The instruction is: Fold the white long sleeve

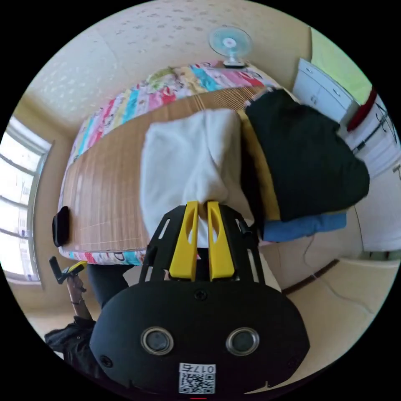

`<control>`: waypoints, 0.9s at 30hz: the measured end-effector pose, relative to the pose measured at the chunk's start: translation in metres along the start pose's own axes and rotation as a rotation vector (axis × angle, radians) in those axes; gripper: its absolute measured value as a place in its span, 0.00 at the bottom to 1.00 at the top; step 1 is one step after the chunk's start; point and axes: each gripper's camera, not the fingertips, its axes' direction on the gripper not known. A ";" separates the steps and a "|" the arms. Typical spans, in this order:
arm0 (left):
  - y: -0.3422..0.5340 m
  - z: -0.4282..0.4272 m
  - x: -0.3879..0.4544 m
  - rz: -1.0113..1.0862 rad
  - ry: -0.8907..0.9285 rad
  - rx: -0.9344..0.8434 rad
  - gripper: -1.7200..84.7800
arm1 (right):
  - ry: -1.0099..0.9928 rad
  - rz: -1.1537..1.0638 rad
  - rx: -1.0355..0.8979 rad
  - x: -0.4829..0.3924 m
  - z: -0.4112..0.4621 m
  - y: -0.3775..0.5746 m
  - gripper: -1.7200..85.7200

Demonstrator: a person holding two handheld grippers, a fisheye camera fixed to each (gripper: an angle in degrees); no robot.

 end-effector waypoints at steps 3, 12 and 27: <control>0.005 -0.022 0.004 0.022 -0.021 0.127 0.01 | -0.182 -0.255 0.204 -0.099 -0.071 0.002 0.06; 0.025 -0.063 -0.033 -0.031 0.001 0.383 0.01 | -0.264 -0.417 0.272 -0.320 0.061 0.136 0.05; -0.113 0.060 -0.132 -0.160 -0.006 0.158 0.13 | -0.375 -0.471 -0.679 -0.279 0.248 0.141 0.03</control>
